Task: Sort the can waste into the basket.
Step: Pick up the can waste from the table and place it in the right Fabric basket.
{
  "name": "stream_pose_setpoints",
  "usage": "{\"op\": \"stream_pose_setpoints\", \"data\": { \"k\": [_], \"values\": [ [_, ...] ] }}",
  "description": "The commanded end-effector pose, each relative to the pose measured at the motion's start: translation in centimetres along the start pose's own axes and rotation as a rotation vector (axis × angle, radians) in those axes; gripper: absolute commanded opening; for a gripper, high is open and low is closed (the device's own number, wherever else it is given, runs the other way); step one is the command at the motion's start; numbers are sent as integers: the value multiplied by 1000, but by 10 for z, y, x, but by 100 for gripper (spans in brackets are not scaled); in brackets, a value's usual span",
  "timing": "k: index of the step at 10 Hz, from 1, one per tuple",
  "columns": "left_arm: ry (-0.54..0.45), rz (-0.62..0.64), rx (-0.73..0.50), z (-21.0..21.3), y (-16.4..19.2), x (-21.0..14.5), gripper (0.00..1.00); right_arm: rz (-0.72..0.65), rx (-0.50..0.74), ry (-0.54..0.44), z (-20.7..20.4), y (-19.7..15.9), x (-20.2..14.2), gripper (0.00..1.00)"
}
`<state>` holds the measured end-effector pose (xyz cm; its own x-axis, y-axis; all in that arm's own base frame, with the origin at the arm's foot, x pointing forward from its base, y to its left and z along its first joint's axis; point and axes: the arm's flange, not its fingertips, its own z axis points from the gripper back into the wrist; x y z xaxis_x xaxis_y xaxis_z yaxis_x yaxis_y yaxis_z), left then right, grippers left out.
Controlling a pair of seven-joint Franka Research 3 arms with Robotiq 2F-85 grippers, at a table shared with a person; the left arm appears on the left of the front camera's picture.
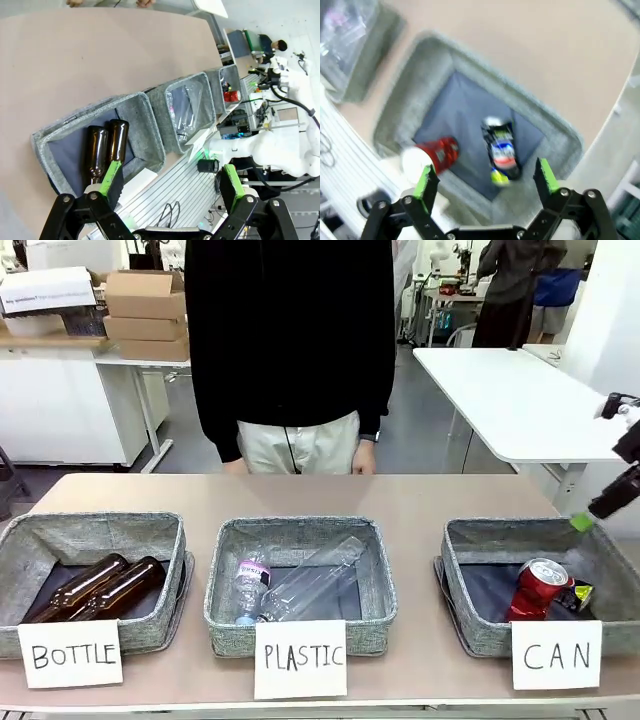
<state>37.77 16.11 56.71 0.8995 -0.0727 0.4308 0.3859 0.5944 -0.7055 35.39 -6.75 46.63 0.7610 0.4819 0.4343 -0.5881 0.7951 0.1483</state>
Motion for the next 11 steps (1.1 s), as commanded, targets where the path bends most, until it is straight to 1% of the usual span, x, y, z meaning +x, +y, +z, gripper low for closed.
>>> {"op": "stream_pose_setpoints", "data": {
  "k": [1,2,3,4,5,6,7,11],
  "values": [
    [6,-3,-3,0,-2,-2,100,-206,352,-416,13,18,20,100],
    [6,-3,-3,0,-2,-2,100,-252,557,-512,24,26,26,100],
    [6,-3,-3,0,-2,-2,100,-277,703,-625,32,27,26,100],
    [6,-3,-3,0,-2,-2,100,-294,774,-703,37,25,23,100],
    [6,-3,-3,0,-2,-2,100,-261,812,-798,38,17,18,100],
    [6,-3,-3,0,-2,-2,100,-298,755,-799,31,14,20,100],
    [6,-3,-3,0,-2,-2,100,-263,570,-551,49,32,25,100],
    [6,-3,-3,0,-2,-2,100,-263,570,-551,49,32,25,100]
  ]
}}
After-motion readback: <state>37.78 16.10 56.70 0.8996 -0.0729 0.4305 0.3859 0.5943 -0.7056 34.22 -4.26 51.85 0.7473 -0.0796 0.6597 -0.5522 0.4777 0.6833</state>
